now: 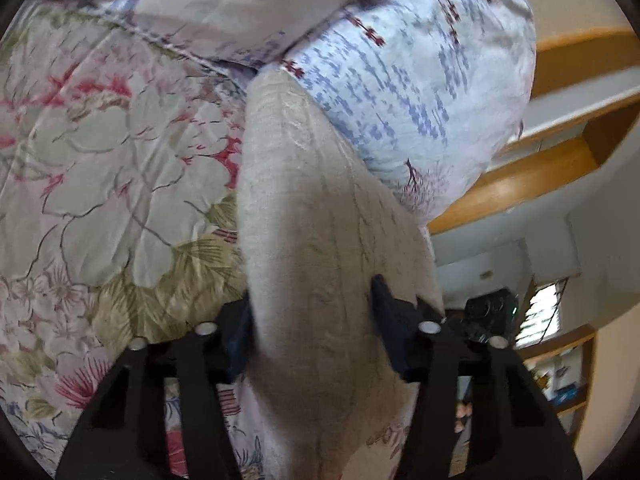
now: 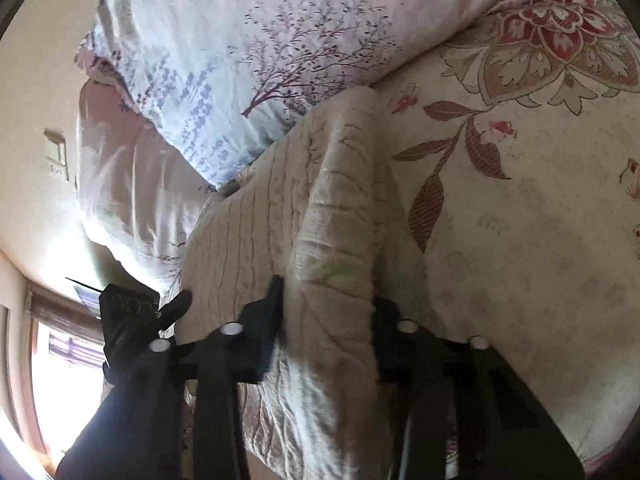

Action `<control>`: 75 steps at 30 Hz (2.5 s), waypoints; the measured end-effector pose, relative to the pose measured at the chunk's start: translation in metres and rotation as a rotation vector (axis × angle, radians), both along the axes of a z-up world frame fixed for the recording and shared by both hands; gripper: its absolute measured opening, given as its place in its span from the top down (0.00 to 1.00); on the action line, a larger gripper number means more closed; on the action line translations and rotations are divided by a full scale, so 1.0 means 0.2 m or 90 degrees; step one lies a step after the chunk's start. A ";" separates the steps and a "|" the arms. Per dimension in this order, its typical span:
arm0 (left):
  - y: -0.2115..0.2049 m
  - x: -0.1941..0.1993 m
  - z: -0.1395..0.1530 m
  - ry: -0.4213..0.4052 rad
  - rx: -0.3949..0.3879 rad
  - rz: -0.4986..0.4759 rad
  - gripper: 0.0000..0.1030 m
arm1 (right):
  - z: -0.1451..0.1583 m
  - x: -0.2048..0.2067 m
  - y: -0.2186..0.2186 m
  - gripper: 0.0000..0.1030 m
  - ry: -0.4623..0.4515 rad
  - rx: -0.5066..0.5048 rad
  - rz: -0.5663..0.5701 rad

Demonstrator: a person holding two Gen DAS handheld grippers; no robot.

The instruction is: Fold small clothes

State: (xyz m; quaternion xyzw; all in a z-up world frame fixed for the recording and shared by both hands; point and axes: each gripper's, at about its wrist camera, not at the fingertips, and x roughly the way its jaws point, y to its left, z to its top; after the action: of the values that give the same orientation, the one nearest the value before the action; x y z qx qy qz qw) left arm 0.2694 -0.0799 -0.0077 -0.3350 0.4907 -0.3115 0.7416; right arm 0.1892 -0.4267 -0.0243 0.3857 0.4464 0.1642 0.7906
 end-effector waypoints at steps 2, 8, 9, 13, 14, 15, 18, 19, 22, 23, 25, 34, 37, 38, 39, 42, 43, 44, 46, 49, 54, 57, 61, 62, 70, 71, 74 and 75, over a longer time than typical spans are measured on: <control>0.02 -0.01 0.00 -0.003 -0.005 0.002 0.62 | 0.02 -0.02 0.01 0.71 -0.010 -0.003 -0.004; 0.10 -0.08 0.13 -0.055 0.004 -0.019 0.66 | 0.14 -0.08 0.14 0.74 -0.072 -0.011 0.008; 0.13 -0.09 0.15 -0.062 0.007 -0.019 0.66 | 0.17 -0.09 0.19 0.74 -0.081 -0.026 0.018; 0.34 -0.18 0.21 -0.080 0.027 0.003 0.66 | 0.21 -0.09 0.42 0.74 -0.106 -0.063 0.056; 0.39 -0.20 0.22 -0.085 0.032 0.008 0.66 | 0.21 -0.09 0.49 0.74 -0.114 -0.073 0.066; 0.47 -0.24 0.23 -0.094 0.042 0.019 0.66 | 0.21 -0.09 0.54 0.74 -0.120 -0.080 0.073; 0.63 -0.28 0.21 -0.094 0.061 0.047 0.65 | 0.18 -0.08 0.72 0.75 -0.121 -0.108 0.104; 0.68 -0.28 0.17 -0.078 0.070 0.058 0.64 | 0.16 -0.06 0.76 0.74 -0.106 -0.119 0.106; 0.77 -0.25 0.02 -0.014 0.063 0.074 0.58 | 0.11 -0.04 0.80 0.67 -0.077 -0.140 0.094; 0.78 -0.25 0.00 -0.012 0.051 0.081 0.55 | 0.10 -0.04 0.79 0.65 -0.066 -0.126 0.092; 0.76 -0.26 0.01 -0.022 0.064 0.080 0.52 | 0.10 -0.05 0.75 0.61 -0.052 -0.116 0.090; 0.68 -0.51 0.34 -0.252 0.208 0.081 0.43 | 0.20 -0.24 0.60 0.70 -0.105 -0.137 0.056; 0.54 -0.55 0.35 -0.279 0.250 0.035 0.43 | 0.20 -0.25 0.63 0.86 -0.115 -0.172 0.052; 0.53 -0.56 0.35 -0.280 0.259 0.027 0.43 | 0.21 -0.26 0.65 0.87 -0.119 -0.183 0.048; 0.49 -0.57 0.34 -0.279 0.281 0.015 0.43 | 0.22 -0.27 0.65 0.87 -0.121 -0.199 0.042; 0.42 -0.61 0.31 -0.307 0.351 0.001 0.43 | 0.20 -0.30 0.64 0.88 -0.111 -0.223 0.036; 0.41 -0.62 0.30 -0.312 0.368 -0.003 0.43 | 0.19 -0.29 0.64 0.88 -0.108 -0.223 0.033; 0.39 -0.62 0.29 -0.314 0.382 -0.006 0.43 | 0.18 -0.29 0.63 0.88 -0.106 -0.222 0.031; 0.36 -0.61 0.27 -0.310 0.415 -0.009 0.43 | 0.16 -0.27 0.63 0.87 -0.100 -0.218 0.025; 0.33 -0.60 0.23 -0.324 0.459 -0.003 0.42 | 0.17 -0.27 0.64 0.80 -0.105 -0.241 0.022; 0.40 -0.69 0.28 -0.337 0.445 0.025 0.38 | 0.31 -0.44 0.67 0.69 -0.204 -0.291 0.004; 0.46 -0.74 0.28 -0.327 0.466 0.057 0.36 | 0.34 -0.52 0.72 0.69 -0.244 -0.294 0.041; 0.50 -0.74 0.23 -0.297 0.493 0.064 0.34 | 0.31 -0.53 0.84 0.69 -0.233 -0.352 0.107; 0.50 -0.73 0.21 -0.285 0.496 0.061 0.34 | 0.29 -0.52 0.87 0.69 -0.218 -0.369 0.111; 0.52 -0.66 0.12 -0.226 0.472 0.068 0.23 | 0.25 -0.49 0.90 0.67 -0.179 -0.414 0.104; 0.53 -0.67 0.12 -0.220 0.459 0.071 0.23 | 0.26 -0.51 0.90 0.64 -0.181 -0.409 0.102; 0.57 -0.73 0.13 -0.221 0.428 0.074 0.21 | 0.32 -0.57 0.85 0.26 -0.205 -0.380 0.069; 0.58 -0.76 0.14 -0.226 0.424 0.076 0.18 | 0.34 -0.59 0.84 0.21 -0.213 -0.386 0.056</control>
State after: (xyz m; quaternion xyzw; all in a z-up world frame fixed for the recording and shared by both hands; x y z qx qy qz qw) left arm 0.1181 0.0354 0.0204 -0.0447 0.4088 -0.1447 0.9000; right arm 0.0705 -0.2596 0.0437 0.0812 0.3549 0.1187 0.9238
